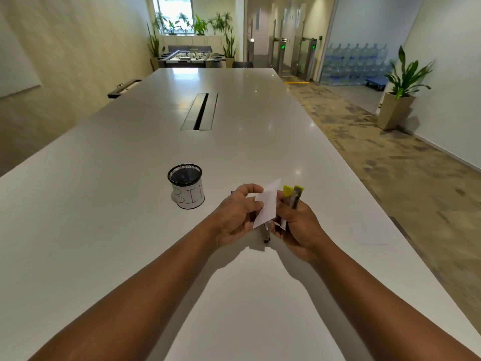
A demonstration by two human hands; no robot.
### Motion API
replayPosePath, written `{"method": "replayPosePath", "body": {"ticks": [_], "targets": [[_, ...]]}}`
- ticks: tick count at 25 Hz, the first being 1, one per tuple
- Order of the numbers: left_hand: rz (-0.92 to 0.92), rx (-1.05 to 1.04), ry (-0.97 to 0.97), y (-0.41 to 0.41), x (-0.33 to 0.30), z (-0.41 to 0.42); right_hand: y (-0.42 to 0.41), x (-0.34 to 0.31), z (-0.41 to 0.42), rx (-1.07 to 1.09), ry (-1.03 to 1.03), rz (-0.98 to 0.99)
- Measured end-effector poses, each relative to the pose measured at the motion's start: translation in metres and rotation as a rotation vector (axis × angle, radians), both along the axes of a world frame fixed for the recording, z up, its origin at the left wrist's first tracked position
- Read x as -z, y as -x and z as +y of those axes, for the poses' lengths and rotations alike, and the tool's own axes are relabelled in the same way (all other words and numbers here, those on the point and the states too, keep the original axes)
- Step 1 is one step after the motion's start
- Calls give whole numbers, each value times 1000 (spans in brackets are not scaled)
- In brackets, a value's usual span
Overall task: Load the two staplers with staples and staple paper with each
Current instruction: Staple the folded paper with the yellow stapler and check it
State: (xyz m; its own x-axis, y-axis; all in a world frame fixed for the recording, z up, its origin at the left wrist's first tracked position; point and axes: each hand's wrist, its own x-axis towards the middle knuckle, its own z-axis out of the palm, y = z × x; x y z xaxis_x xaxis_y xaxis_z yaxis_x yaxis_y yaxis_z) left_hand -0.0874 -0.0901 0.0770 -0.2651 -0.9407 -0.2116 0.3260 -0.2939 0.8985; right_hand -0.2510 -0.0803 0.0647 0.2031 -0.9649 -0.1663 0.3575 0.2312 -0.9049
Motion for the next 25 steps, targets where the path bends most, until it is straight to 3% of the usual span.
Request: {"method": "replayPosePath", "body": {"ticks": [3, 8, 12, 16, 25], "targets": [[-11, -4, 46, -4, -1, 4, -17, -4, 2, -11, 29, 67], [-181, -71, 181, -9, -2, 8, -25, -1, -3, 60, 126, 190], [-122, -149, 147, -19, -7, 12, -25, -3, -6, 194, 163, 287], [-305, -251, 252, -28, -6, 13, -23, -6, -5, 222, 227, 293], [-448, -300, 241, -41, -15, 6, -15, -17, -6, 277, 365, 399]]}}
